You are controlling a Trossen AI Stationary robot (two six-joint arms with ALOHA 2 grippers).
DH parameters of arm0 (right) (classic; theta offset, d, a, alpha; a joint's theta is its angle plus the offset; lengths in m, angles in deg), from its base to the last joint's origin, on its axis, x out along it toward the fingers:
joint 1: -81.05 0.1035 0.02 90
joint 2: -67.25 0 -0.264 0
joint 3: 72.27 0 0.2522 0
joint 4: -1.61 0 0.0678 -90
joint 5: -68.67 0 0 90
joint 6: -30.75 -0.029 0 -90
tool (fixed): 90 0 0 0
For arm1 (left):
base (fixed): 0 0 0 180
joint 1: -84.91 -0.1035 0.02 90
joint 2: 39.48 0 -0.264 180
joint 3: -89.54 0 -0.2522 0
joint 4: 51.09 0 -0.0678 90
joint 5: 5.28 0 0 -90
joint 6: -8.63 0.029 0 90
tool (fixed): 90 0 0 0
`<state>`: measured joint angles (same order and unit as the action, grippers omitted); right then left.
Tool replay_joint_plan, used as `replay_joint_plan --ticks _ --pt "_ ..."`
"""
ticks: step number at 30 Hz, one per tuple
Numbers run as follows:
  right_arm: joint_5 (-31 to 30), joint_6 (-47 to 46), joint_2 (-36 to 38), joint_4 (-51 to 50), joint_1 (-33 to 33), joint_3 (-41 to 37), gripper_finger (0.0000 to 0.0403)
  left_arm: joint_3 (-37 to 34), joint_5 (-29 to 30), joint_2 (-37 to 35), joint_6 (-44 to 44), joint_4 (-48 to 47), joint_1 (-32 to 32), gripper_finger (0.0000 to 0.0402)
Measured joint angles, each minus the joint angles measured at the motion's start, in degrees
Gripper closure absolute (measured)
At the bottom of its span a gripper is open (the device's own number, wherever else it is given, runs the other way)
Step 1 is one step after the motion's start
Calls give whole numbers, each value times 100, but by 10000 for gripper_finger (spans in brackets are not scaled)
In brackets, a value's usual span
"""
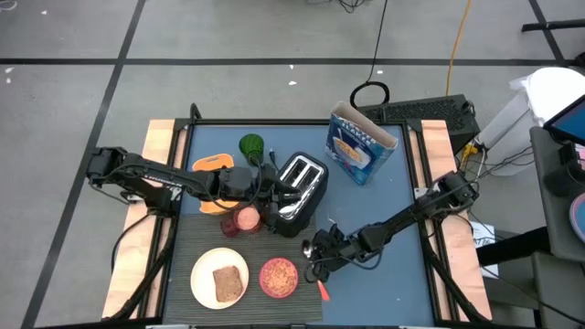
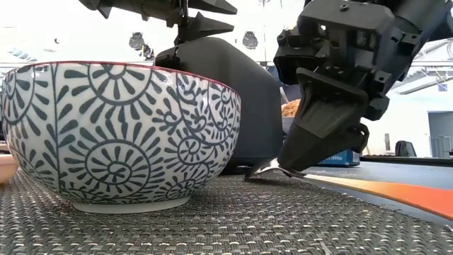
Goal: Arrange a breakfast setting
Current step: Put the orange fork to the gray tablemat to the right of the red bowl
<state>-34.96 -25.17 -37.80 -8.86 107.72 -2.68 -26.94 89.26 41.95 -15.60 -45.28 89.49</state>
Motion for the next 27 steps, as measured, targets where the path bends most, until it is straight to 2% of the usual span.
replay_joint_plan --ticks 14,27 --pt "-9 0 6 206 -157 4 396 0 -1 0 0 0 2 259" --pt "76 -48 125 50 -107 -2 402 0 -1 0 0 -2 2 259"
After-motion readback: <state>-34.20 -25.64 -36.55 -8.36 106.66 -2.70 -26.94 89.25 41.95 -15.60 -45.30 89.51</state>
